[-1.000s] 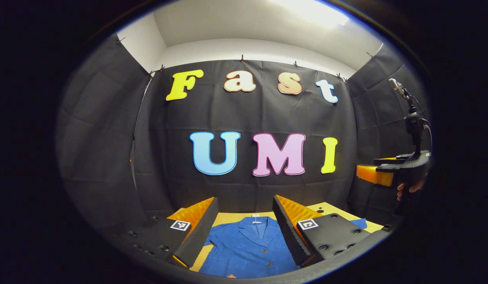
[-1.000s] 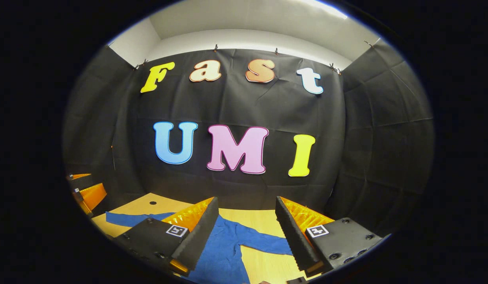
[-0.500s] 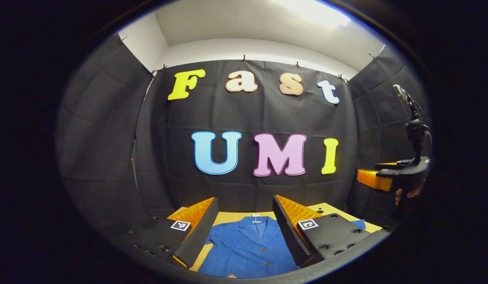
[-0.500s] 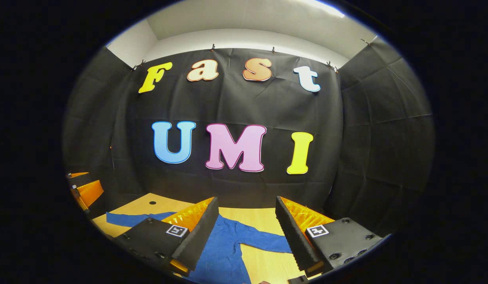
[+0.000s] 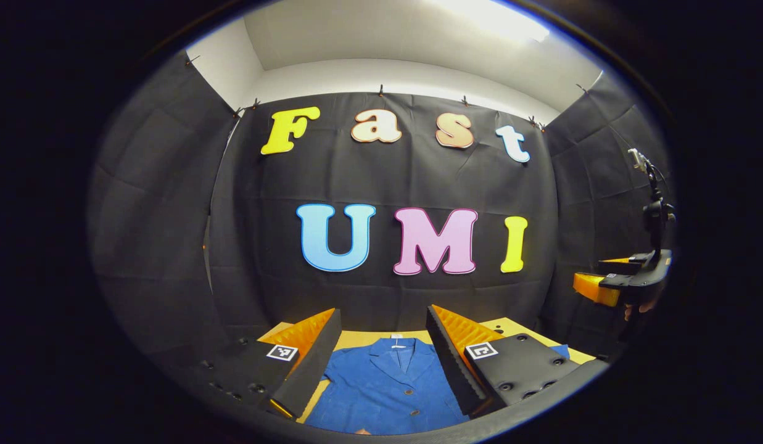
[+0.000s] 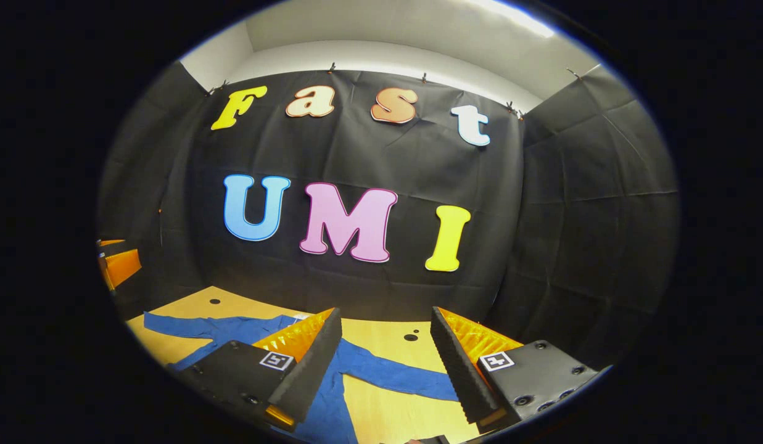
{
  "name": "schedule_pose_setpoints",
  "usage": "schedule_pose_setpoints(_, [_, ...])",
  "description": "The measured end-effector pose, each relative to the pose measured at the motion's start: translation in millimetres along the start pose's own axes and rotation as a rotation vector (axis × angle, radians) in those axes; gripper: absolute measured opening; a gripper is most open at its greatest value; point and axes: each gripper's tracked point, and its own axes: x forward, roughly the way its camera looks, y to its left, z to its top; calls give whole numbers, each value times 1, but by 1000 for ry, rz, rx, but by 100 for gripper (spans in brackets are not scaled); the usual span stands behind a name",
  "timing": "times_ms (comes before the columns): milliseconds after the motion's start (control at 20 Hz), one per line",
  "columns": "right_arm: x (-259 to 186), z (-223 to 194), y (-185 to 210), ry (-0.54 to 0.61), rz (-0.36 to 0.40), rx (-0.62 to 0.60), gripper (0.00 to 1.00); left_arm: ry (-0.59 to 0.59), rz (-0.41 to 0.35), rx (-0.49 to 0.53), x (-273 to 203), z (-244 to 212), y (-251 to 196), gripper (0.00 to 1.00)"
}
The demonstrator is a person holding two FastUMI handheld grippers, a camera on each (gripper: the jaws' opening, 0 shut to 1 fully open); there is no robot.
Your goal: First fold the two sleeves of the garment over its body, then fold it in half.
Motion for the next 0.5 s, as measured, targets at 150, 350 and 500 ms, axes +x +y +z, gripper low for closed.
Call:
schedule_pose_setpoints(150, [7,-16,-17,17,1,-2,93,8,-14,12,10,-2,-6,81])
schedule_pose_setpoints(350, [24,-48,-58,42,-23,-55,92,3,-30,22,15,-4,-14,81])
schedule_pose_setpoints(500, [43,-94,-85,126,-27,-25,96,16,-42,19,22,-6,-26,81])
